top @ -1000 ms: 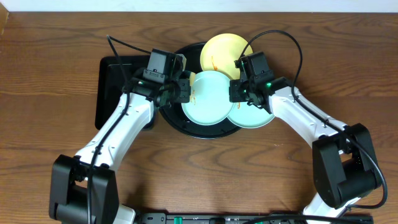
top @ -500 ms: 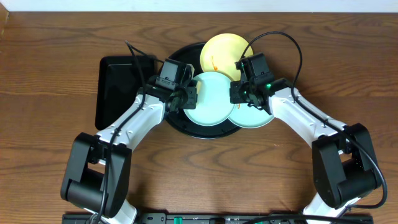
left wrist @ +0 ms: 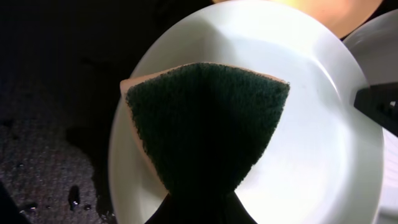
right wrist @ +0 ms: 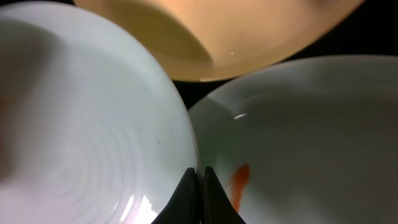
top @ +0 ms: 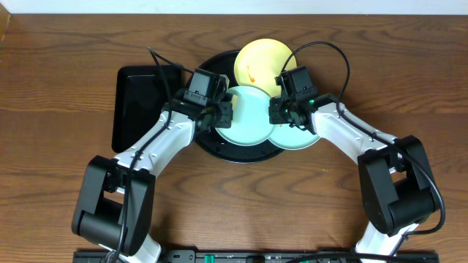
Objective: Clean dirty plates on tray and stack at the side
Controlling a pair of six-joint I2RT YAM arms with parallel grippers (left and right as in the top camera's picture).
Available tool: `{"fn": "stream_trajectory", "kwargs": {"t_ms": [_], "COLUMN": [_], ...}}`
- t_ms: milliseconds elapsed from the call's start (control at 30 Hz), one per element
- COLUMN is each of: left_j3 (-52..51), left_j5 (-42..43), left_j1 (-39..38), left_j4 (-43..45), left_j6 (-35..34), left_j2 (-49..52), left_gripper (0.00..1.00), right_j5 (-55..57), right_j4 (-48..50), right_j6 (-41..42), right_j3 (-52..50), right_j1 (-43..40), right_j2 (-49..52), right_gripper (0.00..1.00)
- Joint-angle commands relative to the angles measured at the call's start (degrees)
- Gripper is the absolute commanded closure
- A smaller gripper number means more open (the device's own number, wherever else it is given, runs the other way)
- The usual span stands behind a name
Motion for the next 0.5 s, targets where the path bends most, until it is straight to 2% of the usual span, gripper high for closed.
{"fn": "stream_trajectory", "kwargs": {"t_ms": [0, 467], "left_j3": [0.13, 0.15], "left_j5": [-0.59, -3.58], "left_j1": [-1.03, -1.03], "left_j4": [-0.07, 2.47], "left_j6": [1.64, 3.15], "left_j2": [1.97, 1.51], "left_gripper": [0.93, 0.93], "right_j5": [0.24, 0.24], "right_j4": [-0.04, 1.77], "right_j6": [-0.22, -1.03], "right_j3": [-0.39, 0.02], "right_j1": [-0.02, 0.13], "right_j2": [0.42, 0.39], "right_gripper": [0.99, 0.99]}}
